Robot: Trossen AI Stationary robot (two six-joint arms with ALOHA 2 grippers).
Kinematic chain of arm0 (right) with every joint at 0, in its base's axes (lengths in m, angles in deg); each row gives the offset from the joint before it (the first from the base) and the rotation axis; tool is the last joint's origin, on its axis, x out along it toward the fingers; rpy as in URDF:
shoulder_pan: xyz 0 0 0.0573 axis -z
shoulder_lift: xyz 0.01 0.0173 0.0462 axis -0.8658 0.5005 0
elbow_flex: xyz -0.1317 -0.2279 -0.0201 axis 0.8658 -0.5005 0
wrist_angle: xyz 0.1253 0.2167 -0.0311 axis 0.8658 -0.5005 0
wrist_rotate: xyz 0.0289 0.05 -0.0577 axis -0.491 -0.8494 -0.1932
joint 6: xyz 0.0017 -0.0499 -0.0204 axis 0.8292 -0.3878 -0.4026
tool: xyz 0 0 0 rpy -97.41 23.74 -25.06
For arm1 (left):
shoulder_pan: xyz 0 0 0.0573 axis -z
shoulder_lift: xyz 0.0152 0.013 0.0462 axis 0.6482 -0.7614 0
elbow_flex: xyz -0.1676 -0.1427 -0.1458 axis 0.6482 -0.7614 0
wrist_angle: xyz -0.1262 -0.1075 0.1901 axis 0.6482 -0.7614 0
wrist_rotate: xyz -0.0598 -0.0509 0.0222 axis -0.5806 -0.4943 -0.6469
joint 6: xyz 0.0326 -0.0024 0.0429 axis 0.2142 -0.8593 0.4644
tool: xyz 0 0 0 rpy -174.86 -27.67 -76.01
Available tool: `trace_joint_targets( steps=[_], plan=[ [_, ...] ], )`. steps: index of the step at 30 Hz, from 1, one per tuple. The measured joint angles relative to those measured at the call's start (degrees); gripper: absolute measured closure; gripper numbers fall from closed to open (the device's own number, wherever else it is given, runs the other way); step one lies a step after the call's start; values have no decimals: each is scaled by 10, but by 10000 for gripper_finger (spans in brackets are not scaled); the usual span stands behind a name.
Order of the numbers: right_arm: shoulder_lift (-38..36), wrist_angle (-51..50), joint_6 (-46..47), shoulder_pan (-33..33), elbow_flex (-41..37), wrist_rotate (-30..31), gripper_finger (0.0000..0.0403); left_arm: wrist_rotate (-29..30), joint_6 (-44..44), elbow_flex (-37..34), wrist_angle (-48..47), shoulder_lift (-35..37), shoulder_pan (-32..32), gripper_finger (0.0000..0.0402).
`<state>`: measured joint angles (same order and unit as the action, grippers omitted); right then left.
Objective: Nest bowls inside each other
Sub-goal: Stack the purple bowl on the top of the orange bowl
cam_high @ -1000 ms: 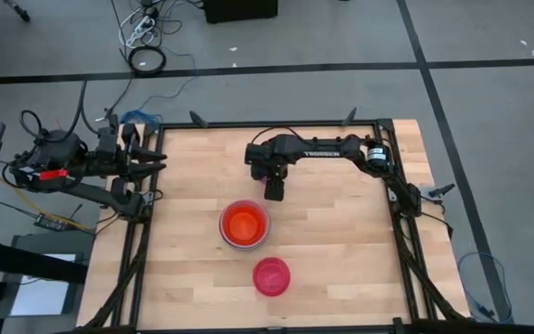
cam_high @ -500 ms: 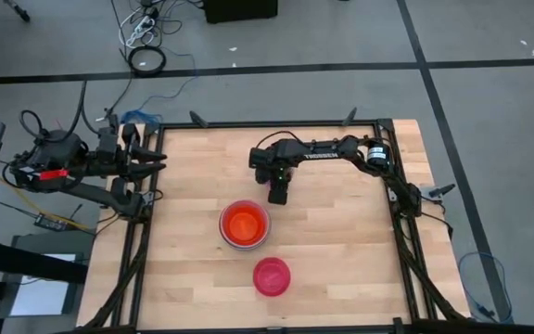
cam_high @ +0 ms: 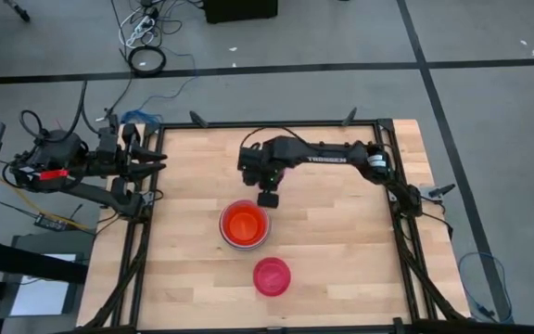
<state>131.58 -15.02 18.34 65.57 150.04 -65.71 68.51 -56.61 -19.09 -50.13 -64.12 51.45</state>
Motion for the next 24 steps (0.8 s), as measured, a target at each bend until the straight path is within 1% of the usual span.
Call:
trace_joint_targets(
  steps=[3,5,11,13,18,21,24],
  plan=[
    [0,-12,29,-36,54,-9,402,0,1,0,0,0,0,289],
    [0,-13,50,-62,75,-18,403,0,1,0,0,0,0,289],
    [0,-11,93,-138,83,-26,403,0,3,0,6,0,0,289],
    [0,12,104,-153,82,-24,403,0,3,0,5,0,0,289],
    [1,59,118,-164,80,-25,403,0,-4,0,8,0,0,289],
    [13,63,124,-159,80,-34,403,0,-10,0,8,0,0,289],
    [32,84,133,-155,79,-65,403,0,-13,0,8,0,0,289]
  ],
)
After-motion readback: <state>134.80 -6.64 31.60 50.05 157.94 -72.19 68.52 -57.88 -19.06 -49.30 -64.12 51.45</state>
